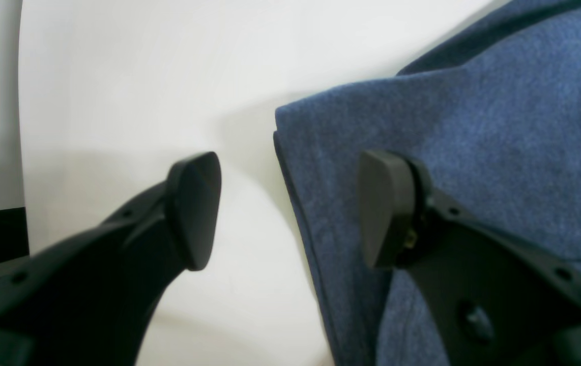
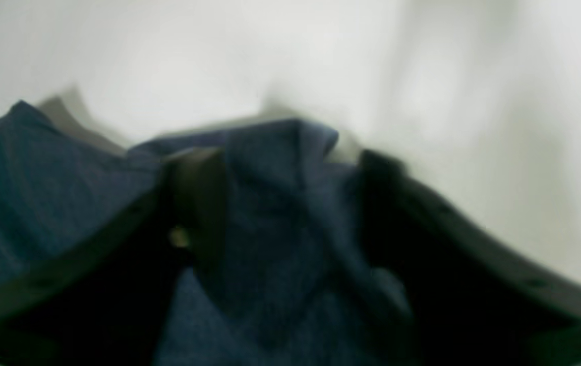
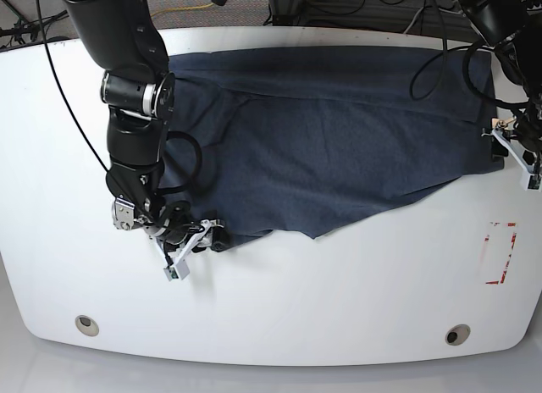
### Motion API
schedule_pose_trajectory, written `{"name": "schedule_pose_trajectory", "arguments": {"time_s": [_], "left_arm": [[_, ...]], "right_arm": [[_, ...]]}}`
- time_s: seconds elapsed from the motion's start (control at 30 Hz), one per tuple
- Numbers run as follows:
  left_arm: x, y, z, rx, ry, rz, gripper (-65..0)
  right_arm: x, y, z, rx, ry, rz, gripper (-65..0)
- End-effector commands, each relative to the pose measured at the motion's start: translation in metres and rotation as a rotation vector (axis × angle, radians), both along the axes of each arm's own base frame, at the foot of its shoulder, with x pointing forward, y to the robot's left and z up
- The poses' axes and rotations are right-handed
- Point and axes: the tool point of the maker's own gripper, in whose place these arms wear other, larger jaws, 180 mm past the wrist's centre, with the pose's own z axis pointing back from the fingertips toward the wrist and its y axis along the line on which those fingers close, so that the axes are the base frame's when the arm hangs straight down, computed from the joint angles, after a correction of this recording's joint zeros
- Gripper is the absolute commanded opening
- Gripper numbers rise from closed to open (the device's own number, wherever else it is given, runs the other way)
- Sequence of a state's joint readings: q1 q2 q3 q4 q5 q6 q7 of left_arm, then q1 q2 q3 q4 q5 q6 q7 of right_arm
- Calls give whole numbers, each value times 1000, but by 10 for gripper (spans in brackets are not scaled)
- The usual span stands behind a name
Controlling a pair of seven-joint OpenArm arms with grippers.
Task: Fold the T-shirt properly
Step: 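Release the edge and regrasp the shirt's opposite edge with both grippers, then lift the grasped edge with both grippers and pull it taut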
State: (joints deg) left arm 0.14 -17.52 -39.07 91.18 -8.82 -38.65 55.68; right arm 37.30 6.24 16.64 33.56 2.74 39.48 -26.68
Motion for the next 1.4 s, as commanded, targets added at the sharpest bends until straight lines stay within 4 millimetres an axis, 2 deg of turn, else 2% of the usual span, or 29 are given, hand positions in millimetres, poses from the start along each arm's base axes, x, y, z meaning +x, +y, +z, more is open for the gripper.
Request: {"name": "schedule_pose_trajectory", "arguments": {"time_s": [0.0, 0.03, 0.1, 0.13, 0.27, 0.37, 0.53, 0.6, 0.67, 0.8, 0.93, 1.17, 1.37], "left_arm": [[9, 7, 18, 28, -53, -6, -265], [9, 7, 18, 28, -53, -4, -265], [10, 7, 18, 28, -54, -4, -265], [10, 7, 18, 26, -56, 3, -262], [16, 11, 23, 10, -86, 64, -260], [28, 5, 26, -27, -127, 107, -257], [39, 6, 36, -57, -180, 170, -171], [47, 3, 35, -101, -207, 217, -144], [52, 1, 32, -130, -224, 243, -143], [62, -9, 16, -173, -195, 252, -143], [79, -29, 12, -203, -215, 210, -143], [93, -58, 7, -234, -242, 154, -144], [92, -48, 6, -255, -268, 280, -143]], "right_arm": [[21, -2, 28, 18, -81, -10, -445], [21, -2, 28, 17, -80, -9, -530], [21, -2, 28, 17, -80, -9, -628], [21, -4, 29, 13, -82, -10, -650], [22, -9, 31, 5, -87, -15, -650], [22, -32, 32, -19, -89, -42, -650], [22, -57, 37, -69, -85, -57, -650], [24, -65, 48, -107, -107, -55, -650], [19, -69, 49, -137, -110, -49, -650], [12, -78, 66, -221, -156, -37, -650], [8, -78, 75, -263, -170, -27, -650], [3, -77, 66, -265, -144, -21, -650], [-6, -74, 53, -260, -117, -15, -650]]}}
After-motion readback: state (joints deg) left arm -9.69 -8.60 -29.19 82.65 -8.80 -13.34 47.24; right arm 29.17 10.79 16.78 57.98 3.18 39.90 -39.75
